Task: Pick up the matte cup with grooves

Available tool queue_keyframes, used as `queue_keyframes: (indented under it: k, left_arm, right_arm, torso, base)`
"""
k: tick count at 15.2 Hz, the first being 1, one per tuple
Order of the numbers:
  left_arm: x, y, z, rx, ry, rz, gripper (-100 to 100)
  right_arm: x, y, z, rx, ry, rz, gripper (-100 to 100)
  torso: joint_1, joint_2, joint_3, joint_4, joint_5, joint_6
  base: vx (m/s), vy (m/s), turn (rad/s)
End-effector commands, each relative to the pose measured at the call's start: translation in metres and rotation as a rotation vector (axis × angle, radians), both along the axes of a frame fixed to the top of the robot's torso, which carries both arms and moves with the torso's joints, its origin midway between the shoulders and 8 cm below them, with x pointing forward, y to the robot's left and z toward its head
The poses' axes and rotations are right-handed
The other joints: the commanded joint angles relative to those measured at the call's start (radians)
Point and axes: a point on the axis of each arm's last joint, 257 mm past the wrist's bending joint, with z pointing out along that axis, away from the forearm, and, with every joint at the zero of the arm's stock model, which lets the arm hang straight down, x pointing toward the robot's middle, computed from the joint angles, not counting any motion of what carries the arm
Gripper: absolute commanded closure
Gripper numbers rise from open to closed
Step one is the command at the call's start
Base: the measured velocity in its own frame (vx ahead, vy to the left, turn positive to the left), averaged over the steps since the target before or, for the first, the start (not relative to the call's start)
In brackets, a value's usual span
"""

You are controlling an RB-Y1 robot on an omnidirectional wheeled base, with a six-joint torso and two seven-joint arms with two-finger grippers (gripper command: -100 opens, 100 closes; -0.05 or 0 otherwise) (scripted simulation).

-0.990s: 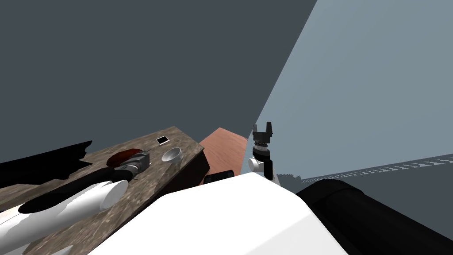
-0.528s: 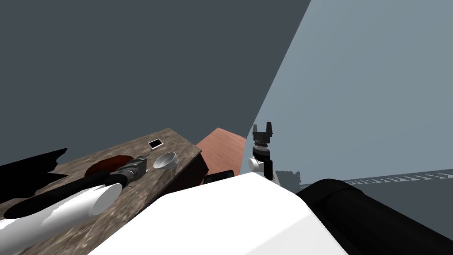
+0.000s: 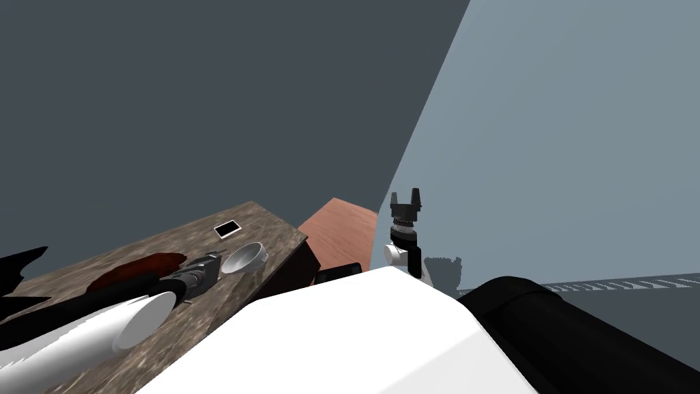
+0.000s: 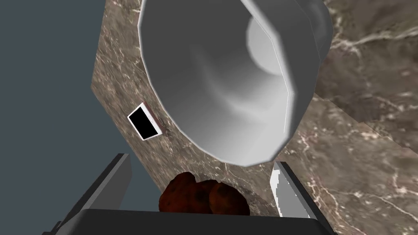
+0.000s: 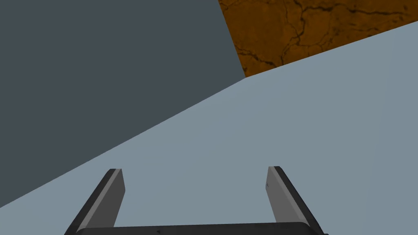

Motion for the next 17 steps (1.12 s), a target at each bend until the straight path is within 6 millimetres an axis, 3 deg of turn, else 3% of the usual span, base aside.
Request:
queue_keyframes:
  k: [1,3,4,6,7,9,10,12,13,15,16,17]
  left_arm:
    - [-0.013,-0.002,-0.007,-0.017,0.044,0.014,-100]
    - [-0.017,-0.002,-0.01,-0.023,0.062,0.019,-100]
    - [-0.031,-0.004,-0.014,-0.035,0.094,0.031,-100]
    - [-0.036,-0.005,-0.018,-0.044,0.119,0.038,-100]
    - [-0.051,-0.006,-0.021,-0.055,0.153,0.051,-100]
    - [-0.056,-0.007,-0.025,-0.063,0.175,0.057,-100]
    - [-0.07,-0.009,-0.027,-0.069,0.203,0.069,-100]
    - [-0.076,-0.01,-0.03,-0.079,0.228,0.076,-100]
    - [-0.092,-0.012,-0.032,-0.085,0.264,0.091,-100]
    - [-0.096,-0.013,-0.034,-0.091,0.279,0.096,-100]
    - [-0.112,-0.014,-0.035,-0.093,0.313,0.112,-100]
    - [-0.115,-0.015,-0.036,-0.098,0.327,0.116,-100]
  right_arm:
    - [0.0,0.0,0.0,0.0,0.0,0.0,0]
    - [0.0,0.0,0.0,0.0,0.0,0.0,0]
    - [0.0,0.0,0.0,0.0,0.0,0.0,0]
    - [0.0,0.0,0.0,0.0,0.0,0.0,0]
    - [0.0,0.0,0.0,0.0,0.0,0.0,0]
    - [0.0,0.0,0.0,0.0,0.0,0.0,0]
    - [0.0,0.0,0.0,0.0,0.0,0.0,0]
    - [0.0,0.0,0.0,0.0,0.0,0.0,0]
    - [0.0,0.0,0.0,0.0,0.0,0.0,0]
    - [0.0,0.0,0.0,0.0,0.0,0.0,0]
    - [0.0,0.0,0.0,0.0,0.0,0.0,0]
    - [0.0,0.0,0.0,0.0,0.0,0.0,0]
  torso:
    - [0.0,0.0,0.0,0.0,0.0,0.0]
    - [0.0,0.0,0.0,0.0,0.0,0.0]
    - [0.0,0.001,0.0,0.0,0.0,0.0]
    - [0.0,0.0,0.0,0.0,0.0,0.0]
    - [0.0,0.001,0.0,0.0,0.0,0.0]
    - [0.0,0.0,0.0,0.0,0.0,0.0]
    - [0.0,0.001,0.0,0.0,0.0,0.0]
    - [0.0,0.0,0.0,0.0,0.0,0.0]
    - [0.0,0.001,0.0,0.0,0.0,0.0]
    - [0.0,0.001,0.0,0.0,0.0,0.0]
    - [0.0,0.001,0.001,0.0,0.0,0.0]
    - [0.0,0.001,0.001,0.0,0.0,0.0]
  base:
    - [0.039,0.006,-0.128]
    - [0.025,0.003,-0.021]
    - [0.029,-0.002,-0.101]
    - [0.032,0.005,-0.094]
    - [0.037,0.005,-0.118]
    - [0.03,0.004,-0.079]
    - [0.033,0.004,-0.101]
    - [0.034,0.004,-0.085]
    - [0.033,0.004,-0.103]
    - [0.027,0.003,-0.075]
    - [0.028,0.004,-0.086]
    - [0.033,0.005,-0.107]
